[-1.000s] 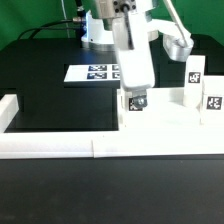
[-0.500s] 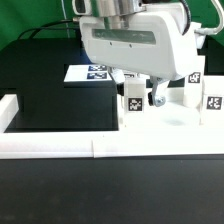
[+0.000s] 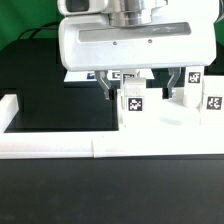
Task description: Assemble square table
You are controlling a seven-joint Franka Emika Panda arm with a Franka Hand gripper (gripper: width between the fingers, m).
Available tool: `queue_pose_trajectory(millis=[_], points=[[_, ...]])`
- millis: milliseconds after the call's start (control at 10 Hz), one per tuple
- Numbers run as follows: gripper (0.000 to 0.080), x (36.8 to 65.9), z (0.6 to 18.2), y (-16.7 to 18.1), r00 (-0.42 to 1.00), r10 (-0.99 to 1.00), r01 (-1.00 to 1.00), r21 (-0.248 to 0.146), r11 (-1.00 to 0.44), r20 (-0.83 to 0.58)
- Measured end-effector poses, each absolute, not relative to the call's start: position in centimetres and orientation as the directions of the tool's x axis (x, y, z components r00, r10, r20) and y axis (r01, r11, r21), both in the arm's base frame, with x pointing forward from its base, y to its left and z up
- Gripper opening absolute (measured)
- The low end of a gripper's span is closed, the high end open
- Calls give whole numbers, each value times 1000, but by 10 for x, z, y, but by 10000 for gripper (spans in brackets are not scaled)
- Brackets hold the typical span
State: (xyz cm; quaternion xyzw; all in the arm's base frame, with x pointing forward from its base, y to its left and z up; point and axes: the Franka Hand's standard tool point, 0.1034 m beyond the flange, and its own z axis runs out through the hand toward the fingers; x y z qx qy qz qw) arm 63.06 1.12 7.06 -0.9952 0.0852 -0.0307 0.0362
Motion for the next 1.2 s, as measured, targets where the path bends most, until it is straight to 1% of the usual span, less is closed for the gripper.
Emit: queue_pose_trajectory(millis=[100,200,300,400,500,700,800,900,1000,1100,1200], points=[[649,631,71,10,976,-209,-205,-80,-975,52],[513,631,70,10,969,-240,-236,-81,-968,49],[513,631,70,10,958,-284,-279,-85,-956,46],[375,631,71,7,926,-375,-371,-85,-925,39],[297,629,70,4,899,-438,-434,-83,-897,32],[296,629,69,-1,789,-614,-611,-85,-787,15],[295,629,68,-1,686,-728,-725,-82,-684,3],[295,627,68,-2,505,-863,-861,-75,-502,-15],[294,626,68,0,307,-951,-951,-61,-304,-46],[294,625,70,2,124,-988,-992,-41,-121,-88],[294,625,69,2,9,-994,-999,-40,-5,-110]])
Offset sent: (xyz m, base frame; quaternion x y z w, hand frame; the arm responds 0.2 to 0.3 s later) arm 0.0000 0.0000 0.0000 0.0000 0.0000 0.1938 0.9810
